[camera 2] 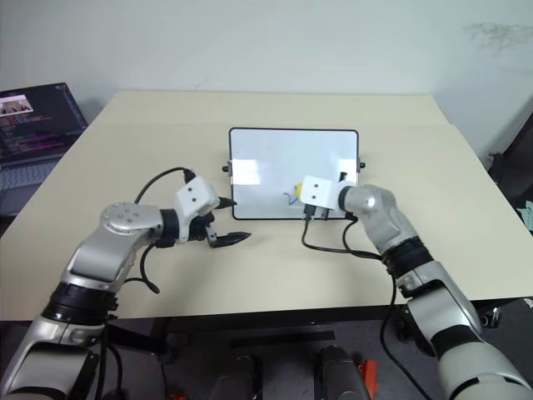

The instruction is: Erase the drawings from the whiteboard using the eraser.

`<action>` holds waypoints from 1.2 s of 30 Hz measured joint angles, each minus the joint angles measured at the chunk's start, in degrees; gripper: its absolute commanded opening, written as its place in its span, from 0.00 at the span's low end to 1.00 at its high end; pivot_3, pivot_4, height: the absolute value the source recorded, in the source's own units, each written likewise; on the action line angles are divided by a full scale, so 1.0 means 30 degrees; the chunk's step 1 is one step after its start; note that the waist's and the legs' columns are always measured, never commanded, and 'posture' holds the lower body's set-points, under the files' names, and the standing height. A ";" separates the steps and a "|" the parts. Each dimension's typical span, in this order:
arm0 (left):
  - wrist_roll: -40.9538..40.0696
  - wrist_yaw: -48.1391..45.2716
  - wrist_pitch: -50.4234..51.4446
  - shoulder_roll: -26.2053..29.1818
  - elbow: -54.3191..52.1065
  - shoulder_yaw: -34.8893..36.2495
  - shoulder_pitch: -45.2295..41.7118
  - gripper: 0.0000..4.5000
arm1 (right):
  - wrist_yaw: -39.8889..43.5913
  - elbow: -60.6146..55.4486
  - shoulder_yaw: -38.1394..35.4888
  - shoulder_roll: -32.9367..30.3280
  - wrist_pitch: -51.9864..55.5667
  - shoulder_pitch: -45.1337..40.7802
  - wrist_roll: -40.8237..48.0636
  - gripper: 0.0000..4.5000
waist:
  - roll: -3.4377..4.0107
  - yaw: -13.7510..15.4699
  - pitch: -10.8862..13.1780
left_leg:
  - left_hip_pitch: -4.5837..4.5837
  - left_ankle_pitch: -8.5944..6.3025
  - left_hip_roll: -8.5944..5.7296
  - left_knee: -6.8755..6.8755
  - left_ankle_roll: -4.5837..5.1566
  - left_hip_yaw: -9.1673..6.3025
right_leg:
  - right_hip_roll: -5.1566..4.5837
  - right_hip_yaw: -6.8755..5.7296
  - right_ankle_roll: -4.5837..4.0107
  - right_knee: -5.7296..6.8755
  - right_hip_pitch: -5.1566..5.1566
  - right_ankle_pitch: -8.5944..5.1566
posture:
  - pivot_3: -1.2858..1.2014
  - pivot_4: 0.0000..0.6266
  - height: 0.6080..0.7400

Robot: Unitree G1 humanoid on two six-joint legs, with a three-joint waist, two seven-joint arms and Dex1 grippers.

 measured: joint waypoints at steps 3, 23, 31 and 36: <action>0.0045 -0.0003 0.0000 -0.0025 0.0059 -0.0006 -0.0022 1.00 | -0.0139 0.0282 0.0134 0.1008 0.0315 -0.0237 -0.0007 0.23 | 0.0000 -0.0045 0.0000 | -0.0001 0.0007 0.0000 0.0001 0.0010 -0.0002 | 0.0000 0.0000 0.0004 0.0008 0.0000 0.0007 | 0.52 0.24 1.00; 0.0056 -0.0020 -0.0002 -0.0289 0.0122 -0.0014 -0.0250 1.00 | 0.0539 -0.1368 -0.0384 -0.2773 -0.0144 0.1552 0.0455 0.23 | -0.0014 0.0698 -0.0009 | -0.0029 0.0004 -0.0011 0.0028 0.0005 0.0022 | -0.0036 -0.0003 0.0008 -0.0074 0.0051 0.0007 | 0.52 0.24 1.00; 0.0081 -0.0044 -0.0089 -0.0388 0.0257 -0.0020 -0.0298 1.00 | 0.0795 -0.1826 -0.0551 -0.3469 -0.0128 0.2068 0.0490 0.23 | -0.0019 0.0704 -0.0012 | -0.0011 0.0003 -0.0010 0.0030 0.0004 0.0014 | -0.0035 -0.0008 0.0008 -0.0074 0.0049 0.0008 | 0.52 0.24 1.00; 0.0215 -0.0154 -0.0297 -0.0419 0.0446 -0.0040 -0.0469 1.00 | 0.0800 -0.1941 -0.0360 -0.2059 0.0488 0.1971 0.0404 0.23 | -0.0034 0.0408 -0.0021 | -0.0008 0.0005 -0.0007 0.0031 0.0006 0.0008 | -0.0030 -0.0006 0.0010 -0.0065 0.0040 0.0009 | 0.52 0.24 1.00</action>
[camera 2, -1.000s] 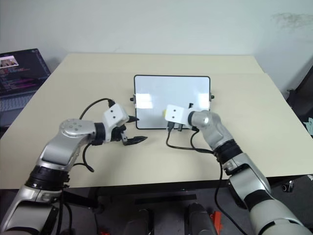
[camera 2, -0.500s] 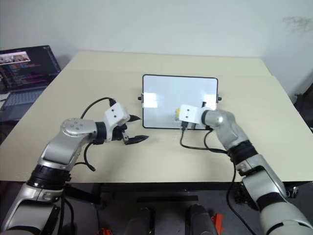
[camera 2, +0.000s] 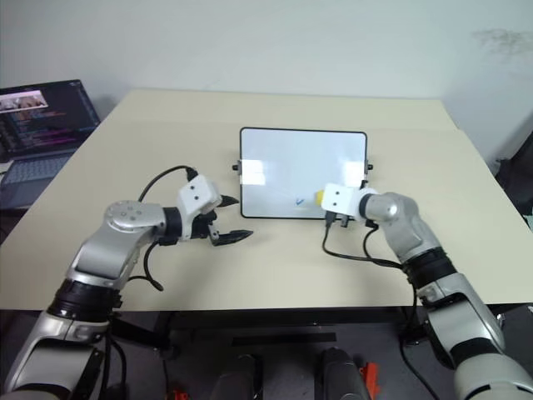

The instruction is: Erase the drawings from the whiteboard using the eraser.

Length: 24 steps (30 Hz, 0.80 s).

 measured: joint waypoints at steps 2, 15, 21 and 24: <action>0.0007 -0.0116 -0.0034 -0.0017 -0.0003 -0.0004 -0.0092 1.00 | -0.0004 -0.0005 0.0256 0.0890 0.0200 -0.0037 -0.0026 0.23 | 0.0000 -0.0208 0.0000 | 0.0013 0.0002 0.0003 -0.0004 0.0003 -0.0007 | 0.0010 0.0001 0.0001 0.0024 -0.0005 0.0002 | 0.52 0.24 1.00; 0.0135 -0.0221 -0.0061 -0.0134 0.0063 -0.0042 -0.0100 1.00 | -0.0870 0.1465 0.0773 0.4173 0.1150 -0.2120 -0.0368 0.23 | 0.0003 -0.0137 0.0002 | -0.0050 -0.0026 0.0001 -0.0076 -0.0037 -0.0025 | 0.0034 -0.0002 0.0005 0.0009 -0.0069 0.0006 | 0.52 0.24 1.00; 0.0142 -0.0221 -0.0070 -0.0192 0.0084 -0.0054 -0.0101 1.00 | -0.0742 0.0813 0.0689 0.1901 0.0284 -0.1413 -0.0364 0.23 | 0.0001 0.0152 0.0001 | -0.0047 -0.0024 -0.0001 -0.0045 -0.0037 -0.0021 | 0.0022 -0.0003 0.0001 -0.0015 -0.0041 0.0002 | 0.52 0.24 1.00; 0.0147 -0.0223 -0.0072 -0.0183 0.0179 -0.0055 -0.0092 1.00 | -0.0598 0.0166 0.0489 0.0363 -0.0209 -0.0495 -0.0343 0.23 | 0.0000 0.0235 0.0001 | -0.0044 -0.0024 0.0000 -0.0021 -0.0037 -0.0003 | 0.0006 -0.0001 0.0001 -0.0021 -0.0033 0.0001 | 0.52 0.24 1.00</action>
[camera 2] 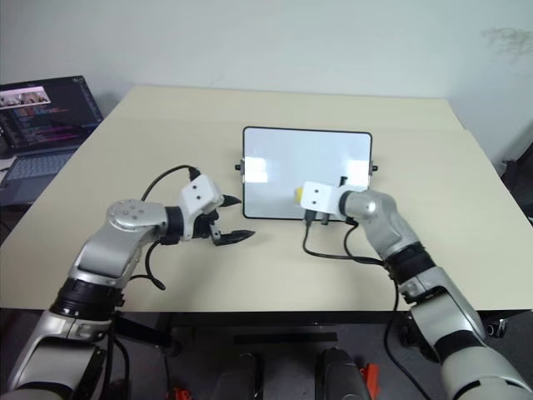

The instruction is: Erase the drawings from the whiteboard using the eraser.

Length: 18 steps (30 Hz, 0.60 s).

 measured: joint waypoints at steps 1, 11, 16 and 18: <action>0.0000 0.0000 0.0000 -0.0004 0.0032 0.0000 -0.0004 1.00 | 0.0104 -0.0221 -0.0052 -0.0489 -0.0138 0.0312 0.0004 0.23 | 0.0000 0.0017 0.0000 | 0.0002 0.0000 0.0000 0.0003 0.0000 0.0004 | -0.0006 0.0000 0.0000 -0.0003 0.0001 0.0000 | 0.52 0.24 1.00; -0.0020 -0.0032 -0.0011 0.0008 0.0488 0.0001 -0.0003 1.00 | 0.0296 -0.0407 -0.0958 -0.2398 -0.0150 0.1057 0.0391 0.23 | -0.0001 -0.0009 0.0000 | 0.0014 -0.0003 -0.0003 0.0021 -0.0005 -0.0001 | -0.0019 0.0000 -0.0001 -0.0044 0.0000 0.0000 | 0.52 0.24 1.00; -0.0054 -0.0036 -0.0025 0.0002 0.0566 0.0005 -0.0008 1.00 | 0.0224 -0.0406 -0.0900 -0.1601 0.0213 0.0905 0.0317 0.23 | -0.0005 -0.0263 -0.0002 | 0.0022 0.0002 -0.0001 0.0023 0.0003 0.0001 | -0.0017 0.0001 0.0000 -0.0026 0.0000 0.0001 | 0.52 0.24 1.00; -0.0078 -0.0043 -0.0025 -0.0002 0.0564 0.0005 -0.0030 1.00 | 0.0206 -0.0371 -0.0783 -0.1013 0.0293 0.0810 0.0243 0.23 | -0.0005 -0.0478 -0.0002 | 0.0050 0.0004 0.0004 0.0022 0.0006 -0.0008 | -0.0010 0.0001 0.0000 -0.0002 -0.0002 0.0003 | 0.52 0.24 1.00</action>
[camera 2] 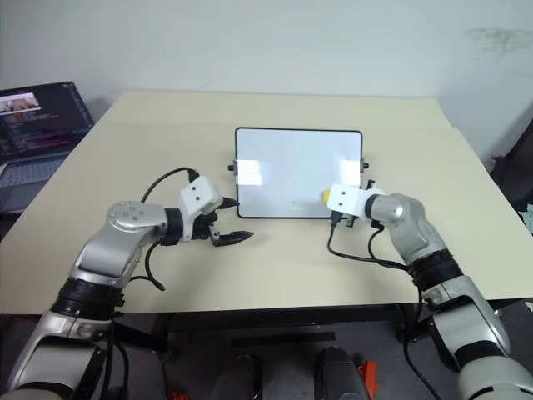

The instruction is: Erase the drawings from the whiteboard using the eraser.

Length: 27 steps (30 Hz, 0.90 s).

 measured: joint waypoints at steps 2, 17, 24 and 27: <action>-0.0004 -0.0003 0.0000 0.0028 0.0007 0.0017 0.0003 1.00 | -0.0115 0.0213 0.0236 0.0831 0.0130 -0.0325 -0.0218 0.23 | 0.0000 -0.0225 0.0000 | 0.0031 0.0001 0.0005 -0.0008 0.0001 -0.0007 | 0.0013 -0.0001 0.0000 0.0031 0.0001 0.0001 | 0.52 0.24 1.00; -0.0009 0.0060 0.0061 0.0023 -0.0106 0.0023 0.0171 1.00 | -0.1804 0.3974 0.1737 0.6258 -0.0065 -0.3345 -0.0690 0.23 | 0.0002 -0.0454 0.0001 | 0.0058 -0.0001 0.0013 -0.0106 0.0001 -0.0021 | 0.0035 -0.0001 -0.0023 0.0032 -0.0029 0.0017 | 0.52 0.24 1.00; -0.0028 0.0114 0.0084 0.0022 -0.0193 0.0111 0.0414 1.00 | -0.1501 0.3150 0.1791 0.4821 -0.0594 -0.2631 -0.0692 0.23 | 0.0001 -0.0152 0.0000 | 0.0059 -0.0001 0.0002 -0.0126 0.0000 -0.0025 | 0.0027 -0.0005 -0.0028 0.0016 -0.0021 0.0013 | 0.52 0.24 1.00; -0.0043 0.0159 0.0089 0.0013 -0.0230 0.0161 0.0538 1.00 | -0.1196 0.2196 0.1788 0.3763 -0.0683 -0.1755 -0.0693 0.23 | 0.0000 0.0117 0.0000 | 0.0058 -0.0002 -0.0004 -0.0118 -0.0001 -0.0012 | 0.0008 -0.0002 -0.0028 -0.0006 -0.0016 0.0012 | 0.52 0.24 1.00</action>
